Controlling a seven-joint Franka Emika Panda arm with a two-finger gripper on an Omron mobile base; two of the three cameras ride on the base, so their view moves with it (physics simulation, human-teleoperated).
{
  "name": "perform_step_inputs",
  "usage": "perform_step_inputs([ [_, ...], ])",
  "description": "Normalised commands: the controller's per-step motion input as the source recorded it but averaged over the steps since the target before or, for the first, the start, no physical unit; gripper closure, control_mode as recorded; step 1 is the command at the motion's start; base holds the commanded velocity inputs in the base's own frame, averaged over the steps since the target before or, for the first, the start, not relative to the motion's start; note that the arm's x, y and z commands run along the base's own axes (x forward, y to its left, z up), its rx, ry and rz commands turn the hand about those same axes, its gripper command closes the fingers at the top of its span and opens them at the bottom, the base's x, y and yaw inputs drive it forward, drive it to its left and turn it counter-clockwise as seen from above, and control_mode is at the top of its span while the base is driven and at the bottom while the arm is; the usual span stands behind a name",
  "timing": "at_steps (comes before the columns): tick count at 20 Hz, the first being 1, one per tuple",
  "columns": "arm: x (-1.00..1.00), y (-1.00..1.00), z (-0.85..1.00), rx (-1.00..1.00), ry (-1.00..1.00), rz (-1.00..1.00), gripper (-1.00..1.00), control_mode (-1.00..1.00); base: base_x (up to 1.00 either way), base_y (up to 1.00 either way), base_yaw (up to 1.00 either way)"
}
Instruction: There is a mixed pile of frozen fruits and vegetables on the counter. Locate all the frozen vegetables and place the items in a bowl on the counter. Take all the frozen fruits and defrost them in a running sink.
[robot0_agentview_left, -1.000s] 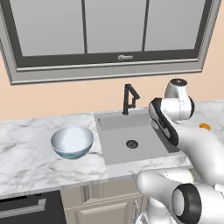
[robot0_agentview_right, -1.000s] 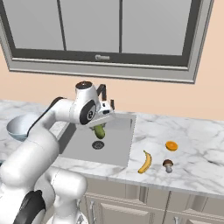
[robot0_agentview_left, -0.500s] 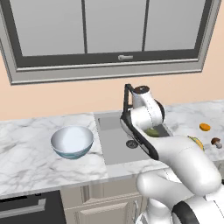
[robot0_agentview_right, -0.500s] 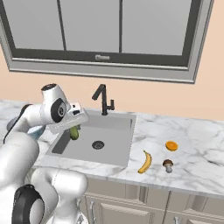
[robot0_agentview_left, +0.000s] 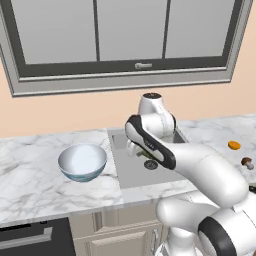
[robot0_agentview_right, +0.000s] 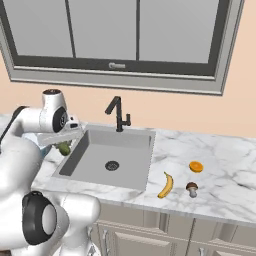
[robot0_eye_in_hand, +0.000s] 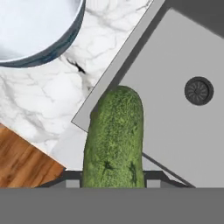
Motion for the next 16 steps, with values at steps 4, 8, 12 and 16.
perform_step_inputs([
  [4, 0.07, 1.00, 0.56, 0.00, 0.24, 0.25, 1.00, -1.00, 0.00, 0.00, 0.00],
  [8, 0.15, 1.00, 0.52, 0.00, 0.29, 0.29, 1.00, -1.00, 0.00, 0.00, 0.00],
  [12, 0.06, 0.97, 0.06, -0.08, 0.16, 0.16, 1.00, -1.00, 0.00, 0.00, 0.00],
  [16, 0.30, 0.73, -0.19, -0.17, -0.09, 0.03, 1.00, -1.00, 0.00, 0.00, 0.00],
])
